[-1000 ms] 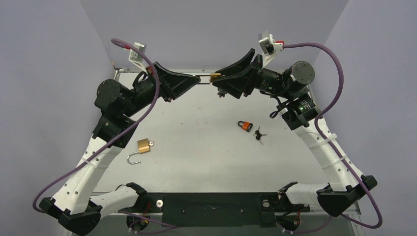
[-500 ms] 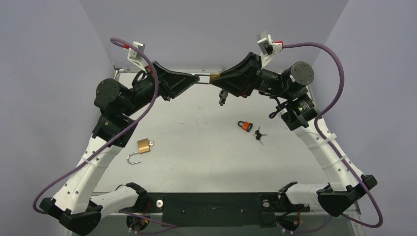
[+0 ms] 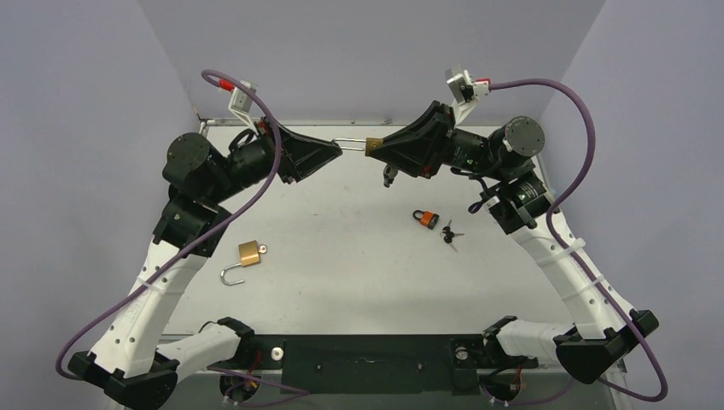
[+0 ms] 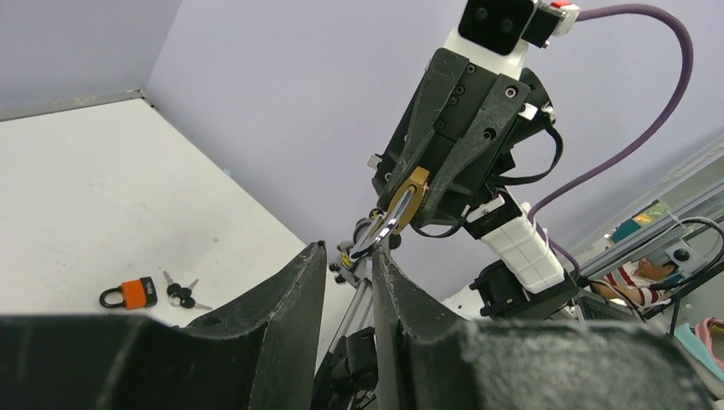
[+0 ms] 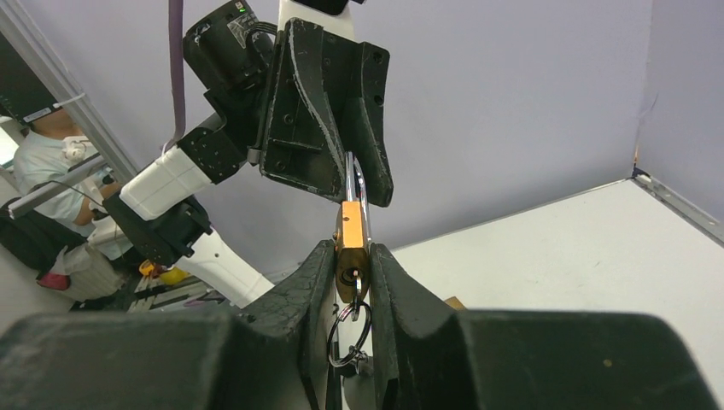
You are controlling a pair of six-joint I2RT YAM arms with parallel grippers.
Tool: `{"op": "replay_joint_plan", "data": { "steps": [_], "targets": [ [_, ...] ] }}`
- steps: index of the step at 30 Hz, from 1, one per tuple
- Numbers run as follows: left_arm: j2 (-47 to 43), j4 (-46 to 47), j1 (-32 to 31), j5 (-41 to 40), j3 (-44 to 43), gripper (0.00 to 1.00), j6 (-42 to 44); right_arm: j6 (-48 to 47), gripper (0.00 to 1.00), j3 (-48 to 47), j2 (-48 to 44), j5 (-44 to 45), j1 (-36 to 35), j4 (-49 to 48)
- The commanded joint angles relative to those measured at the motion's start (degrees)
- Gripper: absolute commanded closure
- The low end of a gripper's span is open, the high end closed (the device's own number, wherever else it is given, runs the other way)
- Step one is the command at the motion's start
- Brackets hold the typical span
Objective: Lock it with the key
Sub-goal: Lock the lock.
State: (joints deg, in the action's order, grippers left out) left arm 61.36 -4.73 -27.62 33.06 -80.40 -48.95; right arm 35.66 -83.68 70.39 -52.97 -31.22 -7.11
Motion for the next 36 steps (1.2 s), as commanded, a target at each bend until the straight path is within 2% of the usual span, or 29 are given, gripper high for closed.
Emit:
{"op": "replay_joint_plan", "data": {
  "steps": [1,12,32,36],
  "targets": [
    [-2.23,-0.73,0.58,2.65,-0.92,0.76,3.78,3.01,1.0,0.8,-2.22,-1.04,-0.32,-6.03],
    [-1.72,-0.92,0.63,5.49,-2.24,0.74,6.97,4.17,1.0,1.69,-2.06,-1.9,-0.83,-6.61],
    [-1.4,0.55,2.65,7.88,-2.26,0.76,6.11,1.6,1.0,2.42,-2.74,-2.26,-0.96,-2.77],
    [-1.22,0.97,2.66,8.47,-2.17,0.8,5.96,1.41,1.0,2.46,-2.73,-2.06,-1.01,-2.58]
  ]
}}
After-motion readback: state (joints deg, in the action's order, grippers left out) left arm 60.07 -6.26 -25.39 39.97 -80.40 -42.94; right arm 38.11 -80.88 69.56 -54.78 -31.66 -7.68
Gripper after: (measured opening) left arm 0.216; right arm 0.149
